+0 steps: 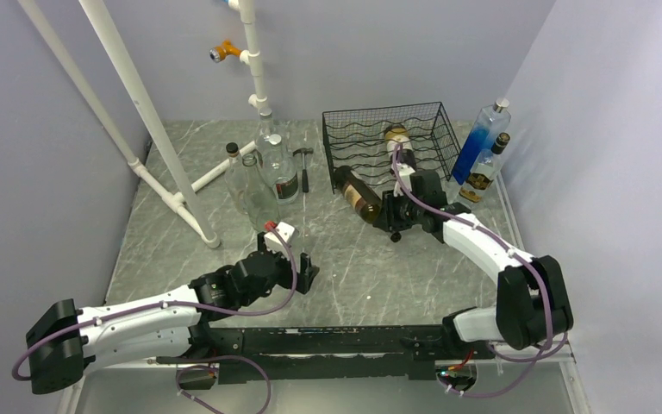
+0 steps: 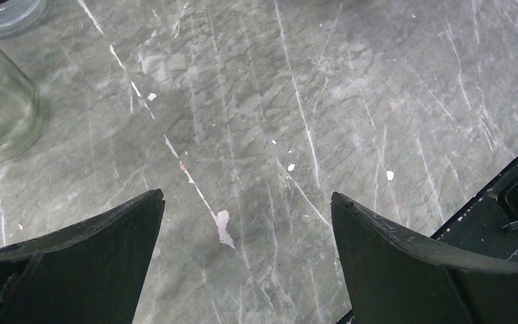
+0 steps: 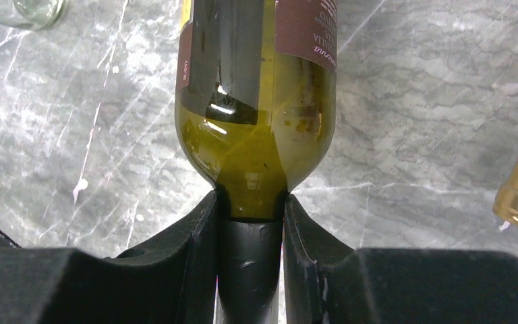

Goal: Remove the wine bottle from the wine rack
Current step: Pick up the wine bottle from the wine rack.

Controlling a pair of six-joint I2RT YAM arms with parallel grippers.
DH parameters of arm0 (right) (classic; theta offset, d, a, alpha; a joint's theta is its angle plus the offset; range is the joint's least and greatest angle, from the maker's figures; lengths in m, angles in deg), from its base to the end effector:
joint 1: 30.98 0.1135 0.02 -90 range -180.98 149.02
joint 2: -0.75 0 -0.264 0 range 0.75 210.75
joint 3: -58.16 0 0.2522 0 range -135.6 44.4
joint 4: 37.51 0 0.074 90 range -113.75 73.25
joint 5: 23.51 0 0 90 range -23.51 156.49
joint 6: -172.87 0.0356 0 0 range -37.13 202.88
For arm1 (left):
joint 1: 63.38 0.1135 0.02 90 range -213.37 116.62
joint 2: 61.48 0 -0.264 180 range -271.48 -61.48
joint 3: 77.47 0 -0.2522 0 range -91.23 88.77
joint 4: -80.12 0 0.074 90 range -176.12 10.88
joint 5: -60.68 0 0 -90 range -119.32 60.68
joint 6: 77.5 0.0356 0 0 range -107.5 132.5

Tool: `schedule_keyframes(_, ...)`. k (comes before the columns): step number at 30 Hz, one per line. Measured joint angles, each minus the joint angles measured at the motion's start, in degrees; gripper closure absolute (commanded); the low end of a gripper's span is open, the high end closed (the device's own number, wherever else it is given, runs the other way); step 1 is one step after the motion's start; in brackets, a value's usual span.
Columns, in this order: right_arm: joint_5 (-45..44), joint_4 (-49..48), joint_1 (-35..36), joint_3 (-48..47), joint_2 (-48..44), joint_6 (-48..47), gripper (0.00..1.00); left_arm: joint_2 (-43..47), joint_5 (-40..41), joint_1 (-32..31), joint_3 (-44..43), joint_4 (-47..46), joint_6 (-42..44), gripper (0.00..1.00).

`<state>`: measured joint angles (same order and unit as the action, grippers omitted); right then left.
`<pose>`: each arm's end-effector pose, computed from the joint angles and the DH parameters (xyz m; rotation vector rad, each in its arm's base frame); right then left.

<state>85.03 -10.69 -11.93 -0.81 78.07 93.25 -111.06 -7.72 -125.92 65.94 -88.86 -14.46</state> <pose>0.2585 0.1012 0.2152 -0.3412 2.3718 0.6279 0.1004 -0.1647 0.2142 0.3753 1.9807 -0.6435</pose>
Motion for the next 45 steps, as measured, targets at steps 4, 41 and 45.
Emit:
schedule_keyframes(4, 1.6, 2.49, -0.87, 0.24, -2.1, -2.1, 1.0, -0.17, -1.42, 0.0, 0.0, -1.31, 2.69, 0.01)
schedule_keyframes(41, 8.24, 36.85, 0.09, -10.97, -8.76, -29.29, 1.0, -23.02, -16.15, -4.2, 1.05, -42.29, 60.83, 0.01)
schedule_keyframes(45, 9.14, 39.06, 0.94, -12.17, -8.76, -29.77, 1.0, -28.68, -16.7, -4.2, -1.9, -45.97, 62.64, 0.01)
